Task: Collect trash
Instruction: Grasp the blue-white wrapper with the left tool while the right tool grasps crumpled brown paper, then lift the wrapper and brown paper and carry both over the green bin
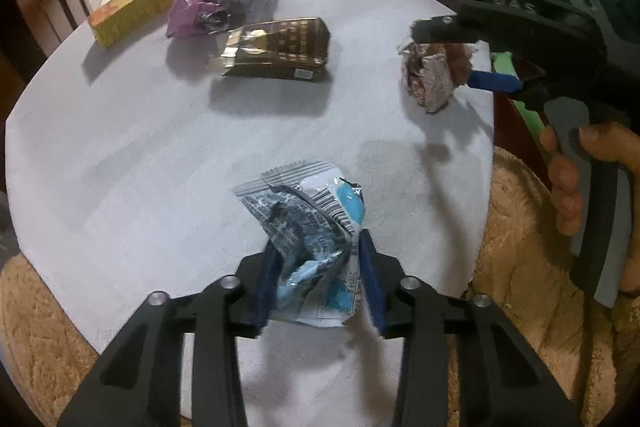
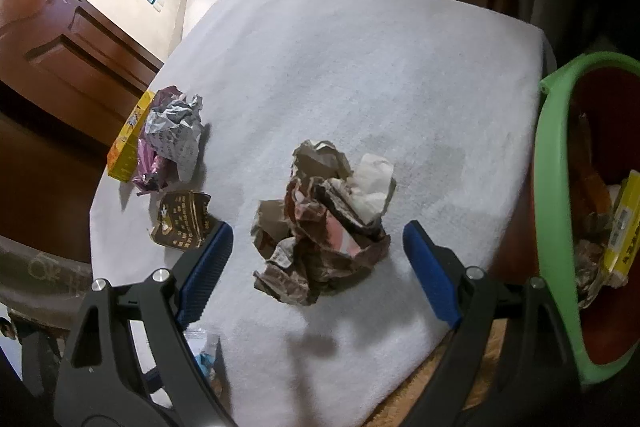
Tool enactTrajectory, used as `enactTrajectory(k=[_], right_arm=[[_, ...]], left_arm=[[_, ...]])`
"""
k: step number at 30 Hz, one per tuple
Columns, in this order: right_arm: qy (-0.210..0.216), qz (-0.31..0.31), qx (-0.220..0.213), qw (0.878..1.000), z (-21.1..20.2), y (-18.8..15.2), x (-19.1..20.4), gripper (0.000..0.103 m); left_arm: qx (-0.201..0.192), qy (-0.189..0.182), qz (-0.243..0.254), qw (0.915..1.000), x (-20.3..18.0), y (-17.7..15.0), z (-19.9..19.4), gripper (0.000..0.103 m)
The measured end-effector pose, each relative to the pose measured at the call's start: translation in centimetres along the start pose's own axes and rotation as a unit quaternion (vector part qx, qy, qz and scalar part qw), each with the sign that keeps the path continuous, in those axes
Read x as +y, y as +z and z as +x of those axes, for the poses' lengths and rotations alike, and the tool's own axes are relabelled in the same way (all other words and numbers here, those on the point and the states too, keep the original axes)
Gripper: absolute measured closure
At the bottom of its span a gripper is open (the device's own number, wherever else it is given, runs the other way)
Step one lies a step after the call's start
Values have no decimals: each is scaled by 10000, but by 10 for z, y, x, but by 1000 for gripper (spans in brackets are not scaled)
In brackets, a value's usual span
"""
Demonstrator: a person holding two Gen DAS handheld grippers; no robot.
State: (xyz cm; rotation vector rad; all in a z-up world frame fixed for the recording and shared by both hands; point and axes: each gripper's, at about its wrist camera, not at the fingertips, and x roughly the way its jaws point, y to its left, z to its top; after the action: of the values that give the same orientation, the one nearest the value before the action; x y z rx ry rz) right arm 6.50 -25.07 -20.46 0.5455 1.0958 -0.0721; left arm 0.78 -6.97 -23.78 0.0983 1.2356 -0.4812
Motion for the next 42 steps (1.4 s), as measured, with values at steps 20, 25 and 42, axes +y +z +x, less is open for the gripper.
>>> enactTrajectory(k=[20,25,42], right_arm=[[1439,237,-825,9859,-91,12,6,65],[1702,247,-1224,9775,-123,17,10,65],[2173,209,-1614,9624,-168,20,-3,65]], left_arm=[[-1984,838,26,9765,-7,44,-115,71],[-2310,845,-114,9692,-11,66,-139,71],[-2742,644,32,9595,-51,89,-172,71]])
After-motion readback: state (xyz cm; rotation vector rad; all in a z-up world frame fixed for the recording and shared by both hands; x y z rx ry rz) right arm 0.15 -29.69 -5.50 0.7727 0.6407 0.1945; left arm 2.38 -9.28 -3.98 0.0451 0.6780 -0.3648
